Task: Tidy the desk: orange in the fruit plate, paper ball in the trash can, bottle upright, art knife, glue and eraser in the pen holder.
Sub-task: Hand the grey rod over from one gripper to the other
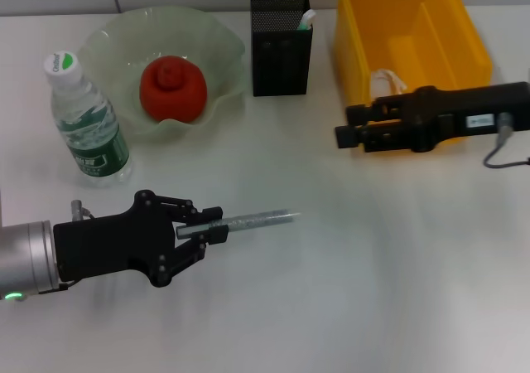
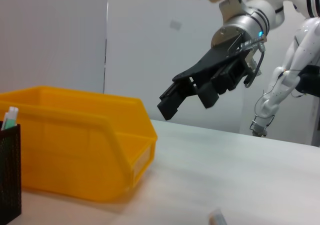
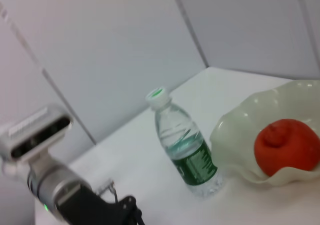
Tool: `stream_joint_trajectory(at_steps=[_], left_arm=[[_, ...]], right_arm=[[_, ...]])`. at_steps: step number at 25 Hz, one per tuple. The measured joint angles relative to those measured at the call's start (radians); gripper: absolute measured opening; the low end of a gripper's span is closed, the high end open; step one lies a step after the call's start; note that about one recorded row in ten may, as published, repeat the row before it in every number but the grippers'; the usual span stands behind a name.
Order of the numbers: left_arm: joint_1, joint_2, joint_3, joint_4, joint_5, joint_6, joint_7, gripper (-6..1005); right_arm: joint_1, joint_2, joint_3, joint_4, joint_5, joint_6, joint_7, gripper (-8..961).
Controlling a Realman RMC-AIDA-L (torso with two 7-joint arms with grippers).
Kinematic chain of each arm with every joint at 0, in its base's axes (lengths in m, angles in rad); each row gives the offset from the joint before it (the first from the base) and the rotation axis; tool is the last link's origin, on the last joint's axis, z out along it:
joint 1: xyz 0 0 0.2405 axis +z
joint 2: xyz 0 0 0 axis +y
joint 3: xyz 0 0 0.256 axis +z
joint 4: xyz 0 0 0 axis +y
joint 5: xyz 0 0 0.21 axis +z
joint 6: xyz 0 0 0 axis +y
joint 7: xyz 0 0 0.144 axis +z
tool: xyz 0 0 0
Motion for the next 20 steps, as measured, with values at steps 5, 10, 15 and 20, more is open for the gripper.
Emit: stream_joint_trajectory(at_steps=[5,10,15,20], left_arm=[[0.0,0.0,0.003,0.001,0.003,0.007,-0.013,189],[0.0,0.0,0.001,0.011,0.004,0.025,-0.024,190],[0.002,-0.003,0.001,0.012,0.001,0.042,-0.015,191],[0.001,-0.007,0.0,0.012,-0.001,0.045,-0.011,191]], right_arm=[[-0.025,-0.028,0.059,0.081,0.0,-0.042,0.09,599],[-0.052,-0.042,0.063,0.151,0.0,-0.048,0.139,597],[-0.054,-0.06,0.064,0.21,-0.004,-0.033,0.197,596],[-0.055,-0.069,0.091,0.257,-0.001,-0.022,0.202,592]])
